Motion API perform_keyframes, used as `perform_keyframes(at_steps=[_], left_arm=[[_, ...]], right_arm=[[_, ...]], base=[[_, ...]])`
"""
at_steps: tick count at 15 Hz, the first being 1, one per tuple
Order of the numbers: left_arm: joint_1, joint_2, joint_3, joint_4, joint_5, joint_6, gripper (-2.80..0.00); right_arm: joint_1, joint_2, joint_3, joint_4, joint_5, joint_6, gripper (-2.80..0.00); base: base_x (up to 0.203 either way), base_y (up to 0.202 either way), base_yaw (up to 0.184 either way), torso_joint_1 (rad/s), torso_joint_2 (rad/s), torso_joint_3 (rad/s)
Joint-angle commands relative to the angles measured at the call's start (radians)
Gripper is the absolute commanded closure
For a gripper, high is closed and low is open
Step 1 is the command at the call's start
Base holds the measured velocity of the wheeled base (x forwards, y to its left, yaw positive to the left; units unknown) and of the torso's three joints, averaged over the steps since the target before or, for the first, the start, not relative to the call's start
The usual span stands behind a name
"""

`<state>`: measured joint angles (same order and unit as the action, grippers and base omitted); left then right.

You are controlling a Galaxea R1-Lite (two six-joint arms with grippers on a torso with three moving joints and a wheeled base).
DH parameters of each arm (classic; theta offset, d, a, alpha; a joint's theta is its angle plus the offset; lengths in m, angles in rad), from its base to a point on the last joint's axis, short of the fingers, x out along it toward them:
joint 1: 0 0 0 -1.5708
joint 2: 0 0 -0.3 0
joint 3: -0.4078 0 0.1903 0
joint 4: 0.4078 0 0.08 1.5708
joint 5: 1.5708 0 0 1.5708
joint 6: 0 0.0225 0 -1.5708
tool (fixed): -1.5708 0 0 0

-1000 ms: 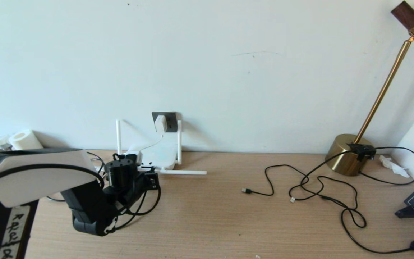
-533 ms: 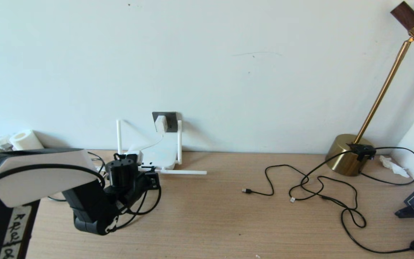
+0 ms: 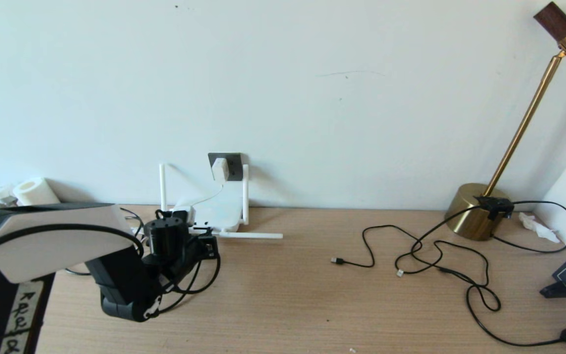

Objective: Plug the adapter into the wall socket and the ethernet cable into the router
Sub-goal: Plug cable into router interface

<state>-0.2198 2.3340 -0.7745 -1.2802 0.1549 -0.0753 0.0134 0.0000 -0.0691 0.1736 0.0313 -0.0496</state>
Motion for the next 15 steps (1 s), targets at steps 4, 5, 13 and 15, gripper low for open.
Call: perform_keyframes(at_steps=[4,5,13,15], left_arm=[[-0.001,-0.023,0.030,-0.014,0.000,-0.001,0.00],[-0.003,-0.027,0.038,-0.016,0.002,-0.001,0.00],[-0.003,-0.049,0.052,-0.015,0.002,-0.001,0.00],[-0.003,-0.050,0.052,-0.016,0.002,-0.001,0.00]], right_arm=[[0.000,0.002,0.000,0.001,0.001,-0.001,-2.80],[0.000,0.002,0.000,0.001,0.000,-0.001,-2.80],[0.000,0.002,0.000,0.001,0.001,-0.001,-2.80],[0.000,0.002,0.000,0.001,0.001,-0.001,-2.80]], base=[[0.000,0.000,0.000,0.000,0.00,0.000],[0.000,0.000,0.000,0.000,0.00,0.000],[0.000,0.000,0.000,0.000,0.00,0.000],[0.000,0.000,0.000,0.000,0.00,0.000]])
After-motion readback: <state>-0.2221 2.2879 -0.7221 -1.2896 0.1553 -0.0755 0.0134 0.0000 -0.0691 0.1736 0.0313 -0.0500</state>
